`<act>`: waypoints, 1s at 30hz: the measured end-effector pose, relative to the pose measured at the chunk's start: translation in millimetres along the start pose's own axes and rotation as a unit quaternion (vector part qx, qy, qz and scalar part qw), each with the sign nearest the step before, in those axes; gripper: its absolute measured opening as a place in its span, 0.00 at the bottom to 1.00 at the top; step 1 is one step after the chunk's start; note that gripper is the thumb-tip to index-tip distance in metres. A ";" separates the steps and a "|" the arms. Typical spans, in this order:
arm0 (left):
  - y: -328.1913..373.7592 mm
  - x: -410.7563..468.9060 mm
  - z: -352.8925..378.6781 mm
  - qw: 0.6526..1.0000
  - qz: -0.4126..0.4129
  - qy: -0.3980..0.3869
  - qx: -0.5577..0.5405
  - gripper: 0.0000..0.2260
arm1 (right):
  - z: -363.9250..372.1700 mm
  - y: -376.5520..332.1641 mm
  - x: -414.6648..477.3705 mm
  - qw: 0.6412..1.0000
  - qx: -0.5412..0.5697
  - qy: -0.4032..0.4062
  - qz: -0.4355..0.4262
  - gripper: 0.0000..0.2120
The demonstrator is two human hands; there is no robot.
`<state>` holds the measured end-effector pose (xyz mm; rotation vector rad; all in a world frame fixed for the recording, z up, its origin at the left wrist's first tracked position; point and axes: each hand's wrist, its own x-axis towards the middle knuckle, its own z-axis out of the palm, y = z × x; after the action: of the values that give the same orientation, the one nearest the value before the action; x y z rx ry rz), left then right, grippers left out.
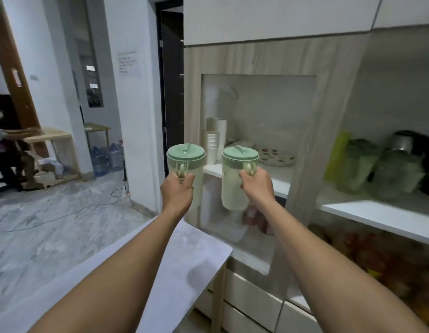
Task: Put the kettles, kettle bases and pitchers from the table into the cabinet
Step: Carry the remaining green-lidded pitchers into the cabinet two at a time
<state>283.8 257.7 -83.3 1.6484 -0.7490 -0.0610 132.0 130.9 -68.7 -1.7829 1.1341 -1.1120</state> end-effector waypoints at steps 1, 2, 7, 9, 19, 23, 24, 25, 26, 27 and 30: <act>8.3 -7.5 3.5 1.000 0.004 -0.007 -0.005 0.10 | -13.3 0.5 -4.8 1.000 -0.001 0.009 0.002 0.10; 16.5 -15.9 5.1 1.000 0.007 -0.014 -0.009 0.10 | -26.0 0.5 -10.7 1.000 -0.001 0.020 0.004 0.10; 55.6 -71.6 18.1 0.997 0.032 -0.053 -0.038 0.10 | -98.1 2.7 -51.5 0.998 -0.005 0.059 0.008 0.10; 73.5 -99.1 23.8 0.996 0.039 -0.071 -0.048 0.09 | -131.6 4.3 -75.9 0.997 -0.012 0.079 0.013 0.10; 150.1 -207.0 62.0 0.982 0.080 -0.156 -0.075 0.11 | -281.8 12.8 -164.0 0.985 -0.038 0.160 0.045 0.11; 176.5 -237.5 83.1 0.974 0.088 -0.192 -0.085 0.13 | -329.8 18.9 -181.2 0.980 -0.041 0.185 0.053 0.08; 183.3 -244.0 88.3 0.972 0.087 -0.200 -0.089 0.13 | -340.2 20.4 -184.0 0.979 -0.044 0.193 0.054 0.08; 190.5 -251.2 96.2 0.969 0.089 -0.209 -0.098 0.14 | -352.3 22.1 -187.7 0.976 -0.048 0.204 0.053 0.08; 196.2 -256.9 103.5 0.966 0.091 -0.216 -0.105 0.14 | -362.1 22.9 -189.9 0.975 -0.050 0.212 0.052 0.07; 201.9 -261.8 110.4 0.963 0.094 -0.226 -0.115 0.13 | -371.1 24.5 -191.0 0.973 -0.051 0.220 0.053 0.07; 219.7 -272.3 134.5 0.952 0.099 -0.261 -0.128 0.11 | -398.4 29.0 -191.5 0.966 -0.051 0.248 0.056 0.09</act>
<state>-84.7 271.1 -16.2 1.3081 -1.2495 -0.4474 -290.5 248.3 -6.4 -1.5295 1.5884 -1.5027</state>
